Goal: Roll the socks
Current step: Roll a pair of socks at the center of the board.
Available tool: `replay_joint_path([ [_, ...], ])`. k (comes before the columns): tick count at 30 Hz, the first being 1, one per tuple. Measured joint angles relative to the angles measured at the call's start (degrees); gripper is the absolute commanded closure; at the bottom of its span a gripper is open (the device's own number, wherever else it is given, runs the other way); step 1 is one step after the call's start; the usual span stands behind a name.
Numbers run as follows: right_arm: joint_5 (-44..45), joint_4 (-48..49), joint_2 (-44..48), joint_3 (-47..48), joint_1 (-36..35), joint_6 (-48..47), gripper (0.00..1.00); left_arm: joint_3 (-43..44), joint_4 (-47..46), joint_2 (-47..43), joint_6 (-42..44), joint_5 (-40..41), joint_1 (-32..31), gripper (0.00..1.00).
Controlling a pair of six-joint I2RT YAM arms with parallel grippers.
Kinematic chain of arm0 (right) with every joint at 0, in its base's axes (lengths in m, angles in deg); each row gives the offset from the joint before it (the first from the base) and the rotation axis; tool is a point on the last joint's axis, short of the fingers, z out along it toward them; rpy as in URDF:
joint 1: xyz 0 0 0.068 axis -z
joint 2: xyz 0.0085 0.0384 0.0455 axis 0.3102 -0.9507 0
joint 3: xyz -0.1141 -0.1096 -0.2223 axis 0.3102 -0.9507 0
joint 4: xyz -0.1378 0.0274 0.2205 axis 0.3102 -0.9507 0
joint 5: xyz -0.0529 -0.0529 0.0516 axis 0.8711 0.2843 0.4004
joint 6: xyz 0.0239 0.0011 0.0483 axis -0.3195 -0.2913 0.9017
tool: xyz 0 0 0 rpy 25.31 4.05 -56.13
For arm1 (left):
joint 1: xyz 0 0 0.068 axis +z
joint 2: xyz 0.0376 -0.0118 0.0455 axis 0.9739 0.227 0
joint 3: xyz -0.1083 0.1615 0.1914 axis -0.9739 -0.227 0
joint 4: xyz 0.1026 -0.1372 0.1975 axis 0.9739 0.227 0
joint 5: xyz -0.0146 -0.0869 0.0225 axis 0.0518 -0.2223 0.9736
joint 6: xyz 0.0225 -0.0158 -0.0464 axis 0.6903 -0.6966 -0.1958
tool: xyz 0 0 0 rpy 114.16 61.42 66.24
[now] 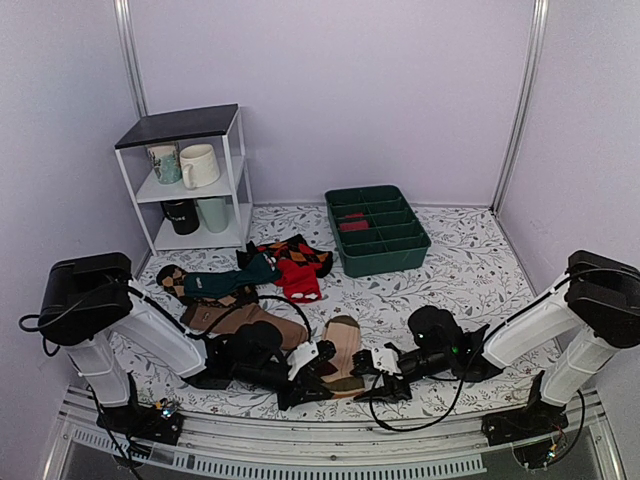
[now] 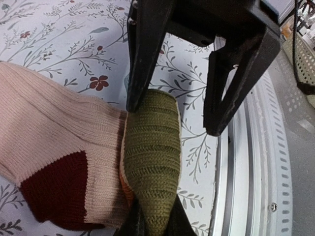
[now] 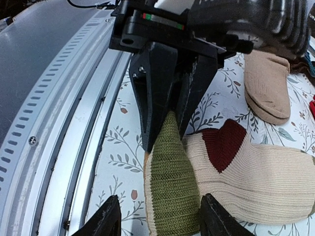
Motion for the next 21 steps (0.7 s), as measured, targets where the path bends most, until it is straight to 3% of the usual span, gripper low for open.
replay_joint_path([
  [7, 2.6, -0.1, -2.5, 0.5, -0.4, -1.0, 0.52, 0.0, -0.1, 0.1, 0.0, -0.5, 0.2, 1.00],
  [12, 3.6, -0.7, -3.5, 1.7, -0.5, -0.9, 0.85, 0.0, -0.1, 0.2, 0.0, -0.8, 0.3, 1.00],
  [15, 3.8, -3.0, -4.1, 3.2, -0.6, 0.1, 0.90, 0.0, -0.3, 0.3, 0.0, -1.4, 0.5, 1.00],
  [16, 3.8, -3.9, -4.2, 3.9, -0.5, 0.7, 0.91, 0.0, -0.3, 0.3, 0.0, -1.5, 0.6, 0.97],
  [19, 3.7, -6.7, -4.6, 5.6, -0.4, 2.4, 0.91, 0.0, 0.0, 0.1, 0.0, -1.5, 0.7, 0.69],
  [21, 3.1, -8.2, -5.0, 6.8, -0.4, 4.0, 0.91, -0.4, 0.8, -1.2, 0.9, -0.5, 0.7, 0.68],
])
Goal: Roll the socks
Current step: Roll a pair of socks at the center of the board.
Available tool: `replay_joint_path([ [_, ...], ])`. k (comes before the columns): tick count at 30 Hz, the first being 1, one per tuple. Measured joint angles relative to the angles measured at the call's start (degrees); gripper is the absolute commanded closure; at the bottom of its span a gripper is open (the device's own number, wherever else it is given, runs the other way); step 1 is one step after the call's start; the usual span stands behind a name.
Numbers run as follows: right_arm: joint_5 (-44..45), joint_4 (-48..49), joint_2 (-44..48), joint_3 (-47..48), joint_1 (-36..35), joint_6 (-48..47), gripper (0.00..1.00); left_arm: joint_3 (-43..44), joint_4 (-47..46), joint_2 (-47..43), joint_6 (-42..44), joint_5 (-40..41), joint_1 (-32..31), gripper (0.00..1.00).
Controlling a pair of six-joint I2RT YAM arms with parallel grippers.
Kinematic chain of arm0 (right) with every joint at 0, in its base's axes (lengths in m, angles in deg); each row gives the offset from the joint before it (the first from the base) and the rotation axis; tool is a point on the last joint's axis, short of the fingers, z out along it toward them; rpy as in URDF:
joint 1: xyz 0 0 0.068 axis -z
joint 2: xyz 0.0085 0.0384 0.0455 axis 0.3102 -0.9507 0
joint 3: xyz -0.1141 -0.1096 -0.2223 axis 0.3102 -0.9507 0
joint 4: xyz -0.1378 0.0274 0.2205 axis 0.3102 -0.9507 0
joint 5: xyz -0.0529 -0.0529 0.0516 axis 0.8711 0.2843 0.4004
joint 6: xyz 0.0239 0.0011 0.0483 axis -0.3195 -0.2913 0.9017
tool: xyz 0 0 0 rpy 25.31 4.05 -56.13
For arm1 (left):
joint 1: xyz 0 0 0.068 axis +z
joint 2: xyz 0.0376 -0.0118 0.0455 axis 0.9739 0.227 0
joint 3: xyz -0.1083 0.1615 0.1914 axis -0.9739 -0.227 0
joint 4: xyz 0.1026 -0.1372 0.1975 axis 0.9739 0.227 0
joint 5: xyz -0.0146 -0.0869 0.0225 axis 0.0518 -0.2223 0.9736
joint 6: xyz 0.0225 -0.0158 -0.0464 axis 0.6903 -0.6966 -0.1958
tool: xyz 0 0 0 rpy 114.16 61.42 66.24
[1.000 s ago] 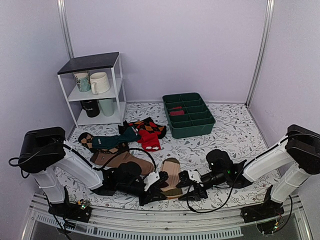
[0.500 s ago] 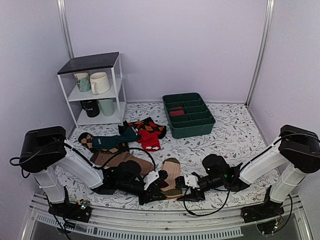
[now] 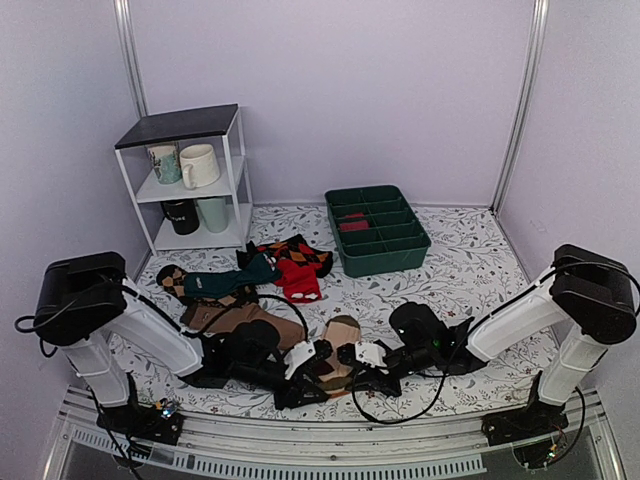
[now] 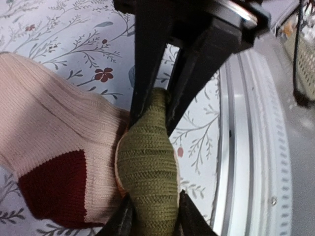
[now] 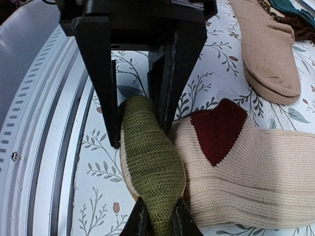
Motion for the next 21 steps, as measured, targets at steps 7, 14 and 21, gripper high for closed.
replay_joint_path([
  [7, -5.9, -8.7, -2.7, 6.6, 1.7, 8.7, 0.92, -6.4, 8.9, -17.6, 6.0, 14.1, -4.6, 0.73],
  [14, -14.9, -20.7, -7.0, 14.1, 6.5, 15.5, 0.92, -10.1, 7.9, -27.1, 17.7, 19.9, -9.7, 0.59],
  [21, -21.0, -28.7, -11.6, 19.8, 8.7, 19.8, 0.92, -10.8, 3.5, -18.0, 25.3, 21.9, -10.1, 0.38],
])
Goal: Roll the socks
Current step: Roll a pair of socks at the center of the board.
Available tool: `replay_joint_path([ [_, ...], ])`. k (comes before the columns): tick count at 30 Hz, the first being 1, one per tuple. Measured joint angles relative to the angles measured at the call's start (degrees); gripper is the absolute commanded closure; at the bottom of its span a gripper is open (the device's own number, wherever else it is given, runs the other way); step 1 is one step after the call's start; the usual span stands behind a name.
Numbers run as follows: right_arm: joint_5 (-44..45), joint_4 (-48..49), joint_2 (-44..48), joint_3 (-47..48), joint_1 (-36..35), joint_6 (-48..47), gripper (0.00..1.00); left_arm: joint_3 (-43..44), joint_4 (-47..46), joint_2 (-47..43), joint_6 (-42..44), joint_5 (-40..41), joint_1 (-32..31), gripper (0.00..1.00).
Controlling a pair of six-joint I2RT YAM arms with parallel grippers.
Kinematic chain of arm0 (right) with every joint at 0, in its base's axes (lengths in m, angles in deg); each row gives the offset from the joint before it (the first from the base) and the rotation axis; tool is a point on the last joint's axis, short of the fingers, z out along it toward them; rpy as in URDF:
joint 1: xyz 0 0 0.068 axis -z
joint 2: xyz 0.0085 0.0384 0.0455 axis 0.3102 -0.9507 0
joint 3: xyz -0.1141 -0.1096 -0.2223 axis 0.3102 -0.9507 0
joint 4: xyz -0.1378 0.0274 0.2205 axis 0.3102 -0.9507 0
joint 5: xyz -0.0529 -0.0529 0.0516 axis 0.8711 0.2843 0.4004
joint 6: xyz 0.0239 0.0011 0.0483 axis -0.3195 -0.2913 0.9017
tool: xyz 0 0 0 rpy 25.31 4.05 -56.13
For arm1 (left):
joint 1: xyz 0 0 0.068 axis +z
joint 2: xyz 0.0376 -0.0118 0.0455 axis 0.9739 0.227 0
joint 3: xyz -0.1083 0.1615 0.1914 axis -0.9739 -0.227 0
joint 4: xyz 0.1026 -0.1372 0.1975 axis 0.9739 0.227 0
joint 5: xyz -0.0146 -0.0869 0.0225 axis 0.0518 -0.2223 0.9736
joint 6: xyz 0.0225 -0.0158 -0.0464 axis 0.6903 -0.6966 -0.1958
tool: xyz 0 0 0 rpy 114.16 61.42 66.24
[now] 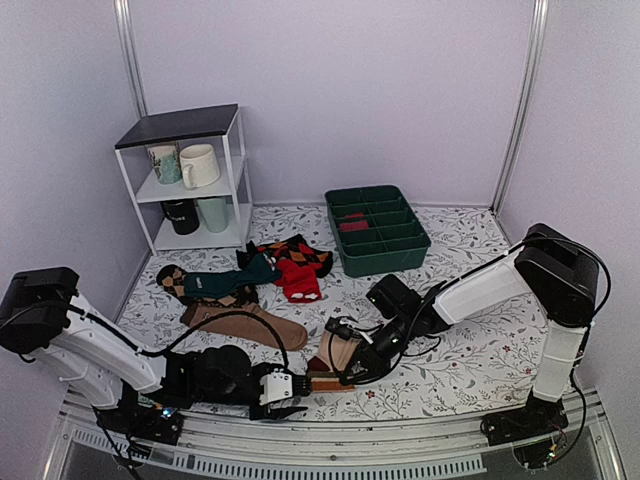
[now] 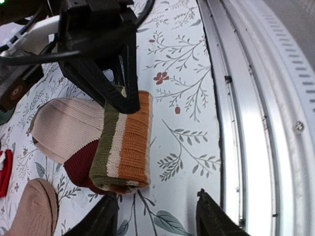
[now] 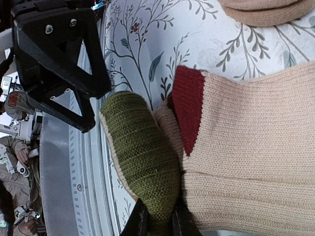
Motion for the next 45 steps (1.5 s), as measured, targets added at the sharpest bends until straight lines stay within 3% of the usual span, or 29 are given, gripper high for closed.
replay_joint_path([
  [2, -0.4, -0.7, -0.2, 0.3, 0.1, 0.9, 0.92, 0.0, -2.6, 3.2, 2.5, 1.7, -0.1, 0.21],
  [3, -0.5, -0.9, -0.2, 0.3, 0.1, 1.1, 0.92, 0.0, -3.0, 3.5, 2.7, 2.0, -0.1, 0.05],
  [4, -0.6, -1.2, -0.2, 0.3, 0.1, 1.4, 0.92, 0.1, -4.4, 4.1, 3.5, 2.6, -0.2, 0.01],
  [14, -0.9, -2.6, -0.4, 0.9, 0.2, 1.9, 0.92, 0.3, -16.0, 5.9, 5.0, 13.6, -0.9, 0.01],
  [18, -0.9, -2.8, -0.4, 0.9, 0.3, 1.9, 0.92, 1.4, -16.4, 6.8, 4.6, 15.8, -1.0, 0.01],
  [22, -0.9, -2.9, -0.3, 0.9, 0.3, 2.1, 0.92, 2.2, -15.7, 6.7, 3.5, 10.8, -1.1, 0.02],
  [30, -1.0, -3.2, -0.3, 0.9, 0.3, 2.1, 0.92, 2.9, -12.5, 8.4, 0.9, 1.7, -0.7, 0.25],
  [45, -1.1, -3.2, -0.3, 0.9, 0.3, 2.5, 0.93, 3.8, -13.0, 13.0, -1.9, -0.5, 3.1, 0.24],
])
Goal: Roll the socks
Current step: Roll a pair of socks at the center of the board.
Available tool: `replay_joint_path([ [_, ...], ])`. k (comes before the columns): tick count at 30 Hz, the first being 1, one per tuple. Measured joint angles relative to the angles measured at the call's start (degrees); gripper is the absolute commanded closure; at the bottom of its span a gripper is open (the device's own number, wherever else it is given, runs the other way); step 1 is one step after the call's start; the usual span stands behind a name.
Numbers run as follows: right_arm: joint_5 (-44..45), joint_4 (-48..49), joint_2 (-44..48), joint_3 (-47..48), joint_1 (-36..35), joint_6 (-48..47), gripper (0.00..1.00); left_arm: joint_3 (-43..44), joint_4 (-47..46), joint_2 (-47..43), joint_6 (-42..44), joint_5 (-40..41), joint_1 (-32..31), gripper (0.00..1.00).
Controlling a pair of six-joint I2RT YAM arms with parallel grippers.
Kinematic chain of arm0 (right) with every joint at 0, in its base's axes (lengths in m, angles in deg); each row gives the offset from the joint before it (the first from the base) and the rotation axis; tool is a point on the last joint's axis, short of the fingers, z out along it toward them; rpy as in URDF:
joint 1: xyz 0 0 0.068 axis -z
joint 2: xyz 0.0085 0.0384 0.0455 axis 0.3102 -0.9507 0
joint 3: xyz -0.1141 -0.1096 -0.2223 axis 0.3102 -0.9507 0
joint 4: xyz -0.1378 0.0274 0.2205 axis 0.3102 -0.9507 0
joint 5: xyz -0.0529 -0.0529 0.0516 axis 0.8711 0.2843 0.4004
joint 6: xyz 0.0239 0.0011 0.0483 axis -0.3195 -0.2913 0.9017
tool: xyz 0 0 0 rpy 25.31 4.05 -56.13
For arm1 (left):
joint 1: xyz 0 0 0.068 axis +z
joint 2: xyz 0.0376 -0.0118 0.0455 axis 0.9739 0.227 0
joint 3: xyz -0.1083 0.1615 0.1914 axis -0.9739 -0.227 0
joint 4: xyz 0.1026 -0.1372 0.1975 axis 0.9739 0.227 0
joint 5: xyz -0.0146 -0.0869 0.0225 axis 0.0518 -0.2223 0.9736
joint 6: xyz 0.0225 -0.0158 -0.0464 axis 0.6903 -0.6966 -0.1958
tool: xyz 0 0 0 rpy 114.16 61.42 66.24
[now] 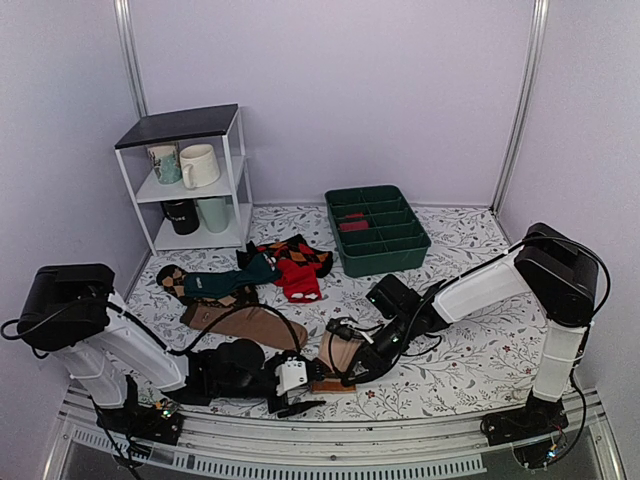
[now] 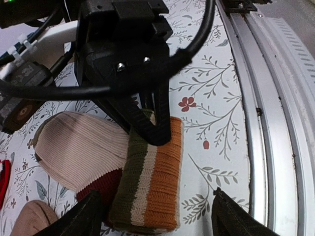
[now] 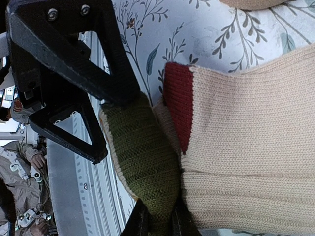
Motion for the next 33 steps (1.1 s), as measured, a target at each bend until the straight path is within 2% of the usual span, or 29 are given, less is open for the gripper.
replay_joint_path([
  [10, 0.0, 0.0, 0.0, 0.0, 0.0, 0.0, 0.93, 1.0, -0.1, 3.5, -0.5, -0.7, 0.0, 0.34],
  [17, -0.4, 0.0, -0.2, 0.0, 0.0, 0.0, 0.93, 1.2, -0.2, 3.7, -0.9, -0.9, 0.0, 0.28],
  [22, -0.4, 0.0, -0.2, 0.0, 0.0, 0.0, 0.93, 0.8, -1.0, 2.7, -0.7, 0.1, 0.0, 0.32],
  [26, -0.9, 0.0, -0.5, 0.0, 0.1, 0.0, 0.93, 0.9, -1.9, 2.4, -0.4, 0.1, 0.0, 0.46],
  [29, -1.1, 0.0, -0.6, 0.0, 0.2, 0.0, 0.93, 0.9, -1.9, 2.6, -0.3, 0.0, 0.0, 0.64],
  [31, -1.2, 0.0, -0.6, 0.0, 0.2, 0.0, 0.93, 1.3, -1.9, 3.0, -0.3, 0.0, 0.0, 0.68],
  [33, -1.4, 0.0, -0.6, 0.0, 0.2, 0.0, 0.93, 1.4, -1.9, 3.4, -0.2, 0.0, 0.0, 0.81],
])
